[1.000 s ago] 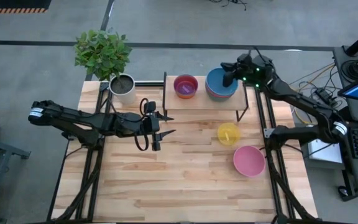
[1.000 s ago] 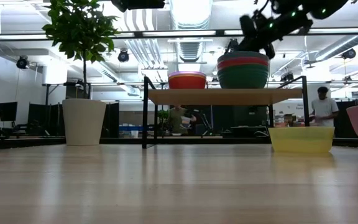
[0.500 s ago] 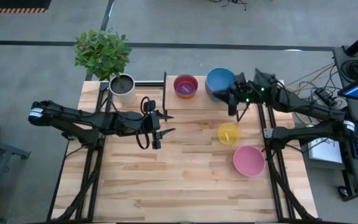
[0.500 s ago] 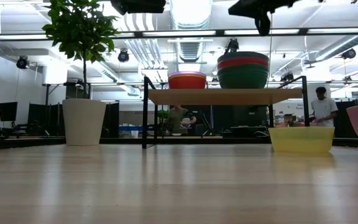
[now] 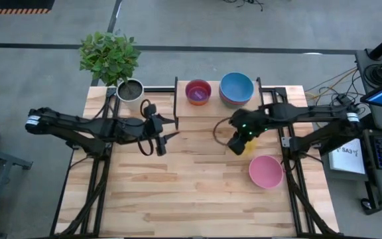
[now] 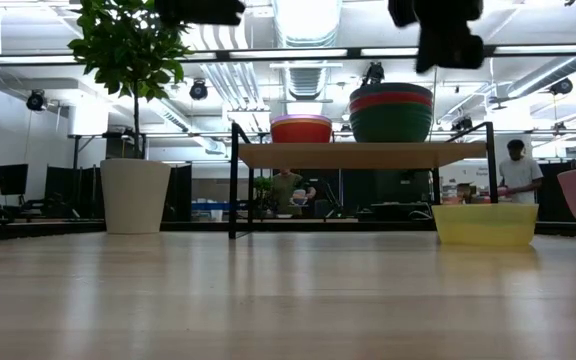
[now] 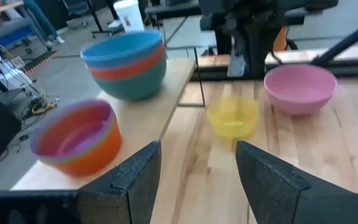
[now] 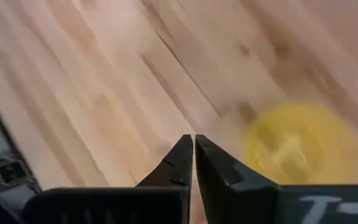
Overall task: Place and stack bowls onto a shelf
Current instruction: Stack the small yellow bowl on top of the small purple bowl on the shelf
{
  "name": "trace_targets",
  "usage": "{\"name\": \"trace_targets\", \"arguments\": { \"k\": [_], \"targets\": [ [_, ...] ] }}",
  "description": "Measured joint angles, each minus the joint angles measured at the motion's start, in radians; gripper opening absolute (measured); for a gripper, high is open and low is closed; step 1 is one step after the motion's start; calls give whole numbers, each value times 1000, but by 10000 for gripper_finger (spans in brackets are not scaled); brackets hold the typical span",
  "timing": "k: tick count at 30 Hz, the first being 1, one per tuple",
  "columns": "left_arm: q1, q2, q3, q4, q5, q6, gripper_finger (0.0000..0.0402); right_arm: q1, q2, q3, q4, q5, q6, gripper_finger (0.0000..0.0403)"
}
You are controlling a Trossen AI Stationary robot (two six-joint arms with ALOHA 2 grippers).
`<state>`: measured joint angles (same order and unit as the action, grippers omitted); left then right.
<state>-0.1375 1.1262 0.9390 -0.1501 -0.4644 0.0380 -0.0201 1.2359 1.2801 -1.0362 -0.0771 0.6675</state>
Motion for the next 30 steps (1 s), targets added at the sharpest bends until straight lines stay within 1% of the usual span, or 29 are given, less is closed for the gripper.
{"name": "trace_targets", "arguments": {
  "k": [4,6,9,13,16,19,22,24,27,30],
  "targets": [
    [0,-16,-35,-2,-2,-2,191,20,72,12,-124,0,82,9],
    [1,-22,-35,-2,-31,-1,191,23,105,8,-148,0,110,9],
    [1,-31,-35,-6,-70,2,191,25,155,3,-152,1,128,9],
    [2,-35,-35,-18,-75,4,191,25,220,2,-153,-33,124,14],
    [2,-35,-36,-33,-75,5,191,25,261,2,-153,-54,123,38],
    [2,-35,-36,-37,-76,5,191,25,297,2,-153,-47,122,77],
    [2,-35,-36,-37,-76,9,191,25,331,2,-155,18,131,117],
    [2,-35,-36,-37,-76,9,191,25,354,1,-156,39,133,140],
    [2,-35,-36,-38,-76,9,191,25,385,1,-155,60,134,164],
    [2,-35,-36,-38,-76,9,191,25,419,0,-155,83,133,174]
  ]
}}
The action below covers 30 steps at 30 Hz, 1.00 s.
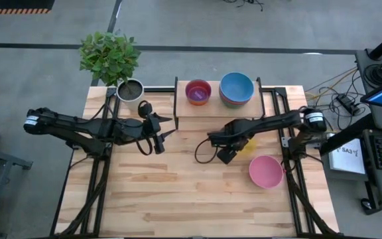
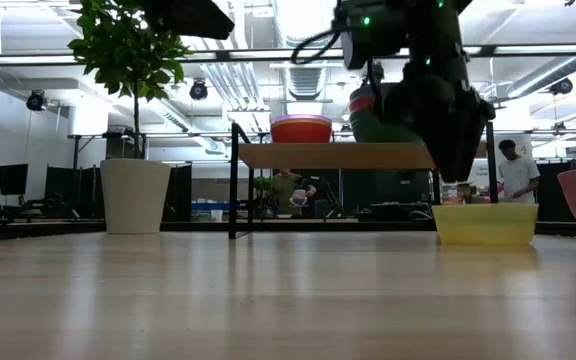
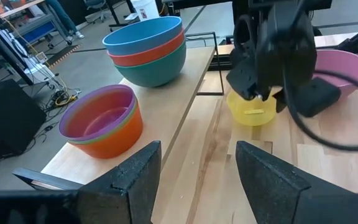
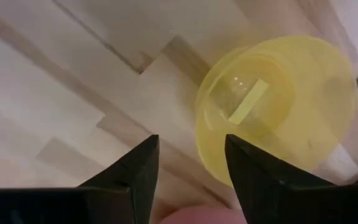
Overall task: Place and stack bowls onto a shelf
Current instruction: Stack the small yellow bowl on top of the small purple bowl on the shelf
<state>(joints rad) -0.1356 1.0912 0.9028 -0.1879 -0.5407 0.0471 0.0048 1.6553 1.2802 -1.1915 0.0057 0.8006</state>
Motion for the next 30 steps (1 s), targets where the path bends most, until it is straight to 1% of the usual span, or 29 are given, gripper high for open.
{"name": "trace_targets", "arguments": {
  "k": [4,6,15,26,30],
  "targets": [
    [0,0,0,0,0,0,191,4,39,0,3,46,-13,171],
    [0,0,0,0,0,1,191,4,58,0,4,49,-13,165],
    [0,0,0,-2,0,4,191,6,113,-12,33,108,-36,106],
    [0,0,0,1,0,11,191,14,155,-27,74,110,-43,20],
    [0,0,0,1,0,14,191,32,144,1,71,75,-44,10]
  ]
}}
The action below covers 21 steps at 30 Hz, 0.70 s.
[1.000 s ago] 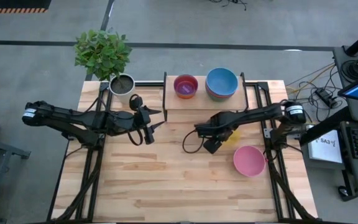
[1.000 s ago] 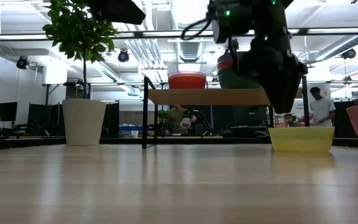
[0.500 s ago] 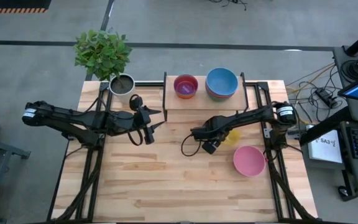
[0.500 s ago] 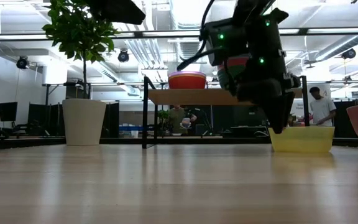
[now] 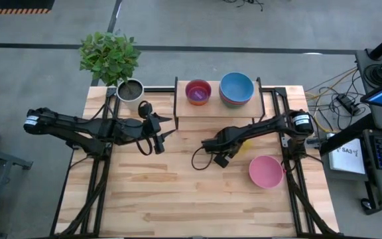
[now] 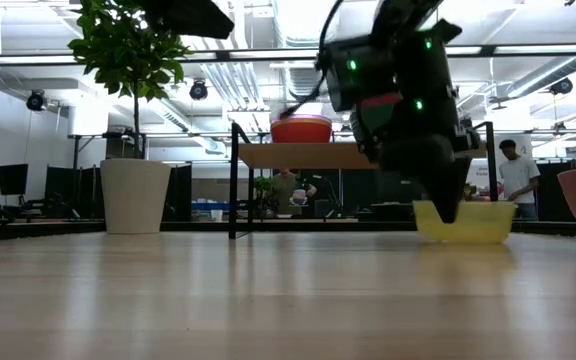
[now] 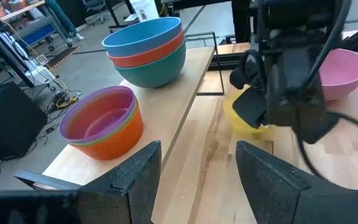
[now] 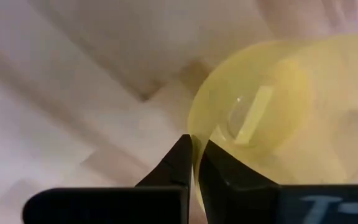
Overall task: Place and stack bowls onto a shelf
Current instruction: Stack the small yellow bowl on top of the small purple bowl on the shelf
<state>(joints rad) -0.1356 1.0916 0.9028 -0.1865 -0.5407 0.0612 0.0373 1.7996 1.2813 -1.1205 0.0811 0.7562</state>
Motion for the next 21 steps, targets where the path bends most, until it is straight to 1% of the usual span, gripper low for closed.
{"name": "trace_targets", "arguments": {
  "k": [2,6,13,19,21],
  "targets": [
    [0,0,0,2,0,1,191,15,-5,31,0,-20,-24,9],
    [0,0,0,33,-3,17,191,55,-9,121,0,-62,-169,9],
    [0,-4,0,53,-131,19,191,101,-10,353,4,-55,-449,9],
    [0,-15,0,30,-142,15,191,114,-11,540,3,-50,-712,9],
    [0,-18,0,12,-142,9,191,114,-11,595,0,2,-784,9]
  ]
}}
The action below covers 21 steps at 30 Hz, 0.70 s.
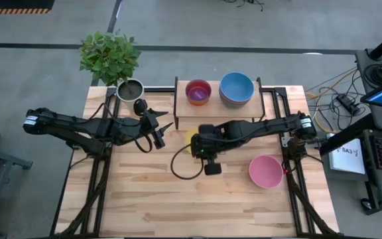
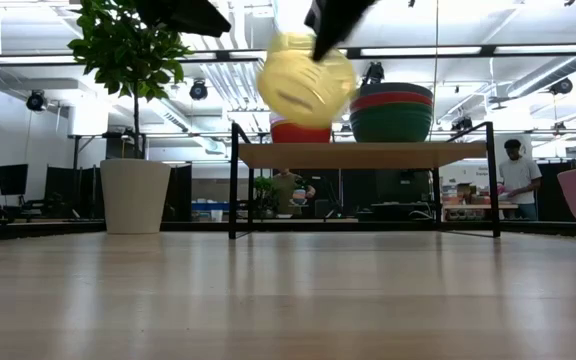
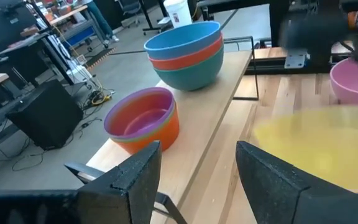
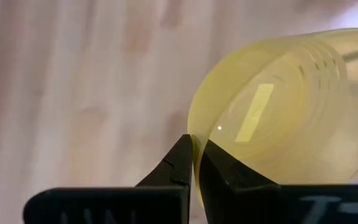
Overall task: Place and stack bowls onto a shelf
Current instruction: Stack the small yellow bowl on top of the small purple bowl on the shelf
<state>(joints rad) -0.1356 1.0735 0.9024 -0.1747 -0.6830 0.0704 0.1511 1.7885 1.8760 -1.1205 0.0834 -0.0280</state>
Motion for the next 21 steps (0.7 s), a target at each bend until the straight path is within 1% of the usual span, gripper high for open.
{"name": "trace_targets", "arguments": {
  "k": [6,8,15,18,21],
  "targets": [
    [0,-10,0,-13,0,-9,191,-24,-1,131,-4,269,-256,9],
    [-1,-12,0,-17,0,-10,191,-54,-1,156,-4,319,-314,9],
    [-1,-23,-2,-37,0,-21,191,-208,-1,188,-6,326,-395,9],
    [-1,-32,-2,-48,0,-31,191,-267,-1,191,-3,267,-443,9],
    [-1,-41,-7,-53,0,-39,191,-314,2,191,0,239,-462,9]
  ]
}}
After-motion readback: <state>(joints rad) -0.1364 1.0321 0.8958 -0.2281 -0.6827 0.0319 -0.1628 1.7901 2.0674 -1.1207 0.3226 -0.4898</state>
